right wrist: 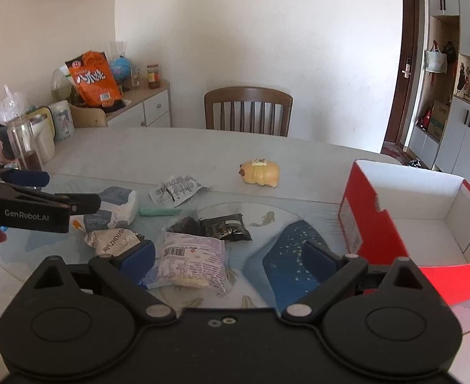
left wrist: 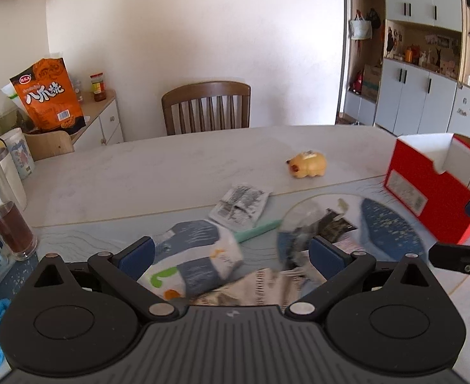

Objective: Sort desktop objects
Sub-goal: 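Move the left tool toward the white-and-blue bag while the right tool approaches the pink-labelled bag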

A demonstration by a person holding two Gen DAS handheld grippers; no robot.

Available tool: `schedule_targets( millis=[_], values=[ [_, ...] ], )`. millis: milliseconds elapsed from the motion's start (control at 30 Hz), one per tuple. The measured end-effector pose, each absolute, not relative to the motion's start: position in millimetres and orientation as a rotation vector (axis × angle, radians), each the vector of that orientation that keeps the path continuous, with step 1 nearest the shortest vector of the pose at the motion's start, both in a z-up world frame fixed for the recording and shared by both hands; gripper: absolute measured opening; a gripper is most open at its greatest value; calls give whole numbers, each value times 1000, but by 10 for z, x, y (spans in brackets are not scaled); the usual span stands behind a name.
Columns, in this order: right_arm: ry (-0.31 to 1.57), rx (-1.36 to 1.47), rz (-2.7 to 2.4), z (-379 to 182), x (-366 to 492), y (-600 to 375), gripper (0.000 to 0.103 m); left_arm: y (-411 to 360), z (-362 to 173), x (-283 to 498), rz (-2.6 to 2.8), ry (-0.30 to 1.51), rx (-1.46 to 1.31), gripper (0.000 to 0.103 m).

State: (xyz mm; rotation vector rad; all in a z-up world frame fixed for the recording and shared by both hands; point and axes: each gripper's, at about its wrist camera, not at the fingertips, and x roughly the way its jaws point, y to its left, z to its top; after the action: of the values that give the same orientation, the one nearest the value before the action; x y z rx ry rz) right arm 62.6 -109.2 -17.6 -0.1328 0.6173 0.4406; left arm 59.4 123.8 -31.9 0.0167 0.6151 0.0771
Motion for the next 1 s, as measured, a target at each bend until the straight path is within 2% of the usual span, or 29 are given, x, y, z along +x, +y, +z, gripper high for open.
schedule_targets(
  millis=[433,1000],
  values=[
    [692,-145,458,-441,986,-703,98,1673,-642,975,15,645,84,103],
    [787,-159,481,-760,1264,-432,96,1973,-1054,1378,19,756,18,103]
  ],
)
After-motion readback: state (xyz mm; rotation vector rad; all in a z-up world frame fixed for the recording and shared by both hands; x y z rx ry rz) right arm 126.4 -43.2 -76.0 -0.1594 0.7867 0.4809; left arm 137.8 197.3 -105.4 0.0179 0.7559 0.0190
